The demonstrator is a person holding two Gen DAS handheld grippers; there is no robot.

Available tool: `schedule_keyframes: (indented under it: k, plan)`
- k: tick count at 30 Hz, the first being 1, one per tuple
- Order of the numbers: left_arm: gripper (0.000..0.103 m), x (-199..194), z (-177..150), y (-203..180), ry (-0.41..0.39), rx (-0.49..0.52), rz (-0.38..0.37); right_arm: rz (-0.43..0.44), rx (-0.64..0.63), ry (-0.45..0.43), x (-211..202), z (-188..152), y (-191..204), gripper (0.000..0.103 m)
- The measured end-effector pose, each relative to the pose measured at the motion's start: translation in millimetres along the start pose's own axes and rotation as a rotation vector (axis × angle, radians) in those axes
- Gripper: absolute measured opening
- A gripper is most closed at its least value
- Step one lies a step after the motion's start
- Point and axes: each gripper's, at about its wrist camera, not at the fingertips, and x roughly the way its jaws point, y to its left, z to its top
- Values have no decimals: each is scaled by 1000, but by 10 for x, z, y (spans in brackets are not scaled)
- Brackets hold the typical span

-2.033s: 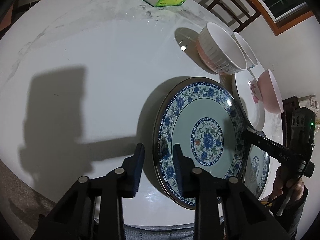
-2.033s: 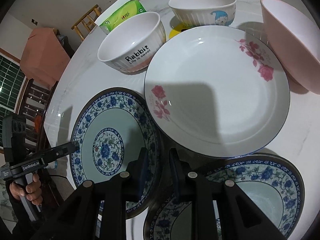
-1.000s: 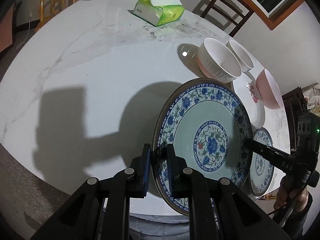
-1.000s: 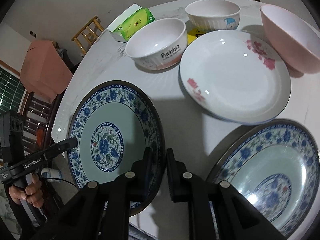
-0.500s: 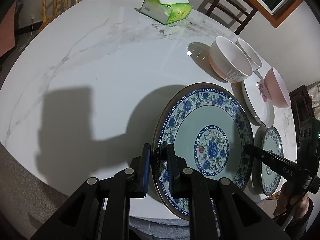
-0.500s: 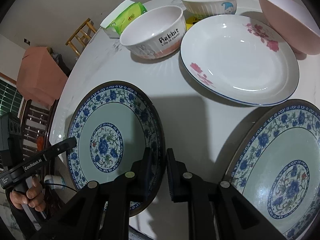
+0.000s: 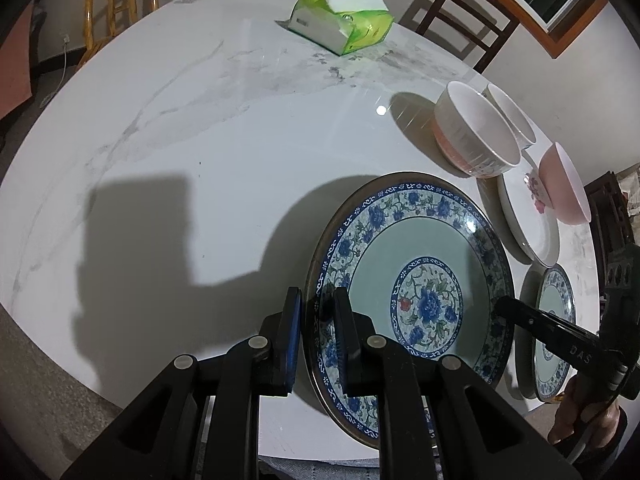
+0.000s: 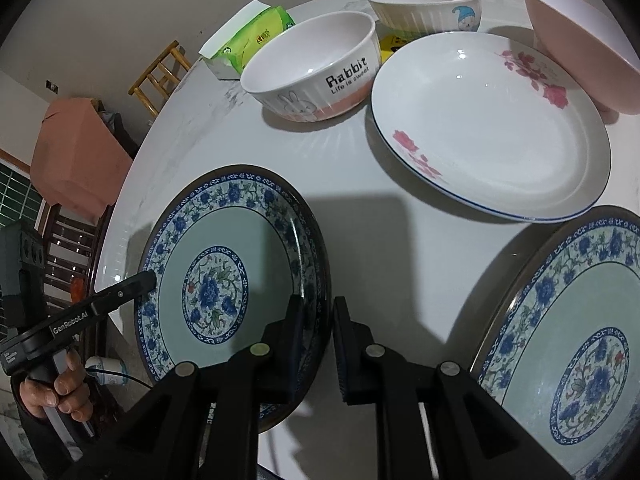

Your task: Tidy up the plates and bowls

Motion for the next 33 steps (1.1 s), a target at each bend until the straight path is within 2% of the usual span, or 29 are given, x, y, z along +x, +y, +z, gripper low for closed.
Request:
schedule_keyframes:
  k: [17, 19, 20, 22, 25, 27, 30, 33]
  plan:
    - [15, 129, -26, 84, 15, -26, -13, -45, -66, 6, 87, 0, 129, 18]
    - [18, 126, -22, 85, 5, -23, 0, -56, -82, 2, 82, 4, 159, 20]
    - [25, 119, -19, 95, 1, -27, 9, -68, -91, -5, 74, 6, 163, 23]
    - [30, 79, -17, 121, -21, -37, 30, -83, -116, -21, 36, 6, 195, 26]
    - [32, -23, -23, 127, -65, -46, 65, -116, -149, -70, -78, -32, 212, 27]
    - [39, -107, -38, 88, -100, -43, 102, -143, -180, -114, -176, -53, 227, 27]
    - [45, -261, -105, -75, -177, -2, 173, -189, -222, -171, -334, -113, 246, 27]
    - [51, -365, -203, -298, -224, 29, 190, -220, -246, -217, -504, -193, 259, 27]
